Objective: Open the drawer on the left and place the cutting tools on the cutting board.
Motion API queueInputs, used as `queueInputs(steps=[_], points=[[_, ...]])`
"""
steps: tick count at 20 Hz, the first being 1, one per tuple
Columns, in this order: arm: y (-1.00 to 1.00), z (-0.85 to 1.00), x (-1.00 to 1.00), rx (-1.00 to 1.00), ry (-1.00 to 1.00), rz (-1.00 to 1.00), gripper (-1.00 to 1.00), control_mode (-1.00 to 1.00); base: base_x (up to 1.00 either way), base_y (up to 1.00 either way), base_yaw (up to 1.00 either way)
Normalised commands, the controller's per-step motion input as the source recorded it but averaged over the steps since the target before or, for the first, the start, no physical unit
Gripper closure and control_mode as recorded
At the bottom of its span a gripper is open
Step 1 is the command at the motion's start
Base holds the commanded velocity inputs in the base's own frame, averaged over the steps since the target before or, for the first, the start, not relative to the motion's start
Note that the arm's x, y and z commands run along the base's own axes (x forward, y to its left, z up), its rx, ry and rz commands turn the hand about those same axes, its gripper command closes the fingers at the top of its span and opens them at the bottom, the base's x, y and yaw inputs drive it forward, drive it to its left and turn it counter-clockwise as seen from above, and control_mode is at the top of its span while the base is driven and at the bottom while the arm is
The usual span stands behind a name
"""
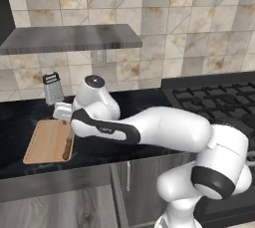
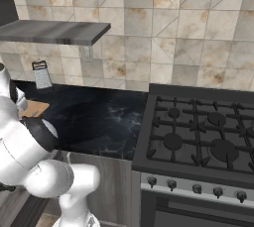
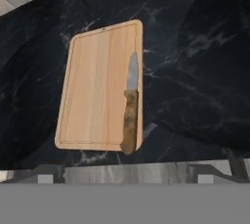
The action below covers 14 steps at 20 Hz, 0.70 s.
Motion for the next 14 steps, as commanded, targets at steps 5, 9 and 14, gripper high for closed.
queueInputs(steps=[5,9,14], points=[[-0.13,0.22,-0.74,0.05,0.08,0.11,-1.00,-1.00,0.00,0.00,0.00],[0.09,0.00,-0.65,0.02,0.00,0.14,-1.00,-1.00,0.00,0.00,0.00],[0.05,0.00,-0.72,0.00,0.00,0.09,-1.00,-1.00,0.00,0.00,0.00]])
